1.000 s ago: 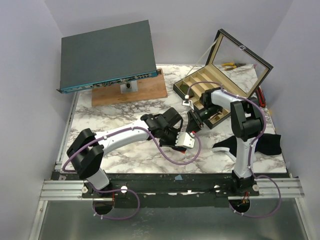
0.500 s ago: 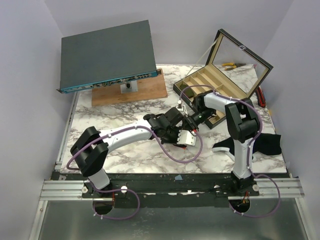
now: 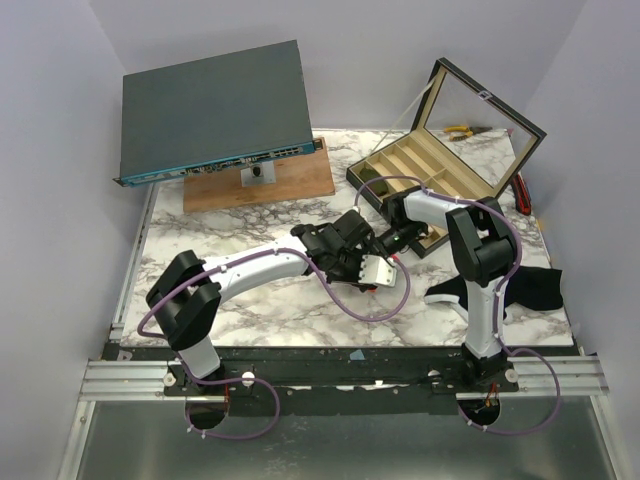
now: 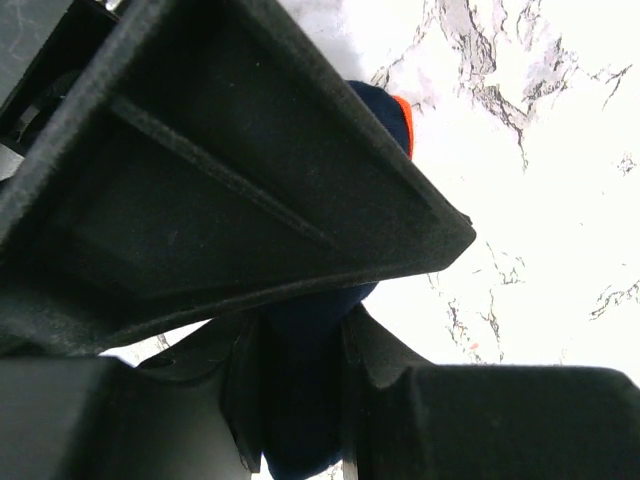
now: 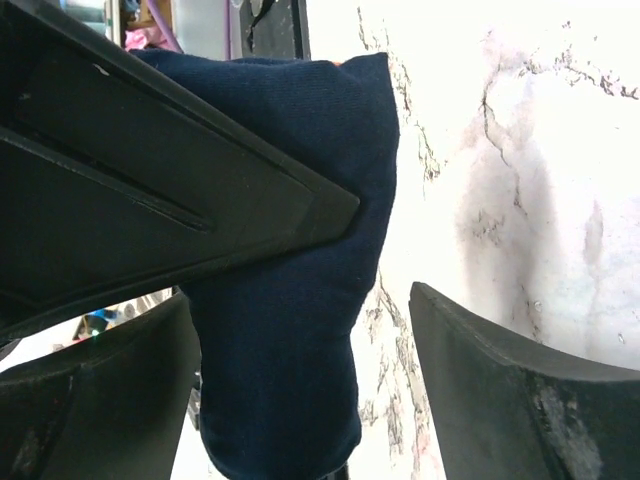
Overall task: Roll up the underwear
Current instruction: Pick up the underwear from the center of the board.
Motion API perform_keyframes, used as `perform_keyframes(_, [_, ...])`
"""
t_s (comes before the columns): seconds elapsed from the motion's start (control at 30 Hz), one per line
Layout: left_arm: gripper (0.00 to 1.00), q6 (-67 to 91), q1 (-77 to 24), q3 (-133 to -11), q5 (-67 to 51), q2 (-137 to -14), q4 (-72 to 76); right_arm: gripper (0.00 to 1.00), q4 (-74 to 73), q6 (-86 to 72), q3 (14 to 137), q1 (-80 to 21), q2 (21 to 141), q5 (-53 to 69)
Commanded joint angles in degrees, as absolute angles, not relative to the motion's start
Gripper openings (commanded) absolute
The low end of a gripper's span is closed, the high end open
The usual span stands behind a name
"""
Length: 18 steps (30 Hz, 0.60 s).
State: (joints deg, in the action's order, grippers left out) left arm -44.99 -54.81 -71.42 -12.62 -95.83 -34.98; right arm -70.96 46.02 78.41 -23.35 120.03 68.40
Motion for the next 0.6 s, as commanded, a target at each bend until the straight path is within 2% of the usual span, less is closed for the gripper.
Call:
perform_keyframes(0.0, [0.00, -45.26, -54.69, -72.58, -11.82, -96.39, -34.96, 0.81, -70.06, 45.82, 78.92, -23.71, 119.55, 67.98])
perform_keyframes(0.17, [0.00, -45.26, -54.84, -73.12, -11.87, -97.18, -35.42, 0.66, -72.50, 47.59, 80.06, -23.75, 120.65, 68.20])
perform_keyframes(0.33, [0.00, -45.24, -55.10, -73.30, -12.14, -98.06, -35.75, 0.59, -72.94, 47.81, 80.44, -23.92, 120.56, 68.34])
perform_keyframes(0.37, [0.00, -45.26, -55.19, -73.30, -12.28, -98.13, -35.83, 0.59, -72.99, 47.81, 80.51, -24.07, 120.50, 68.29])
perform_keyframes(0.5, [0.00, -45.26, -55.54, -73.37, -12.65, -98.39, -35.86, 0.69, -72.73, 47.56, 80.50, -24.35, 120.35, 68.03])
perform_keyframes(0.57, [0.00, -45.26, -55.72, -73.55, -12.72, -98.51, -36.03, 0.69, -72.80, 47.46, 80.51, -24.60, 120.41, 68.03])
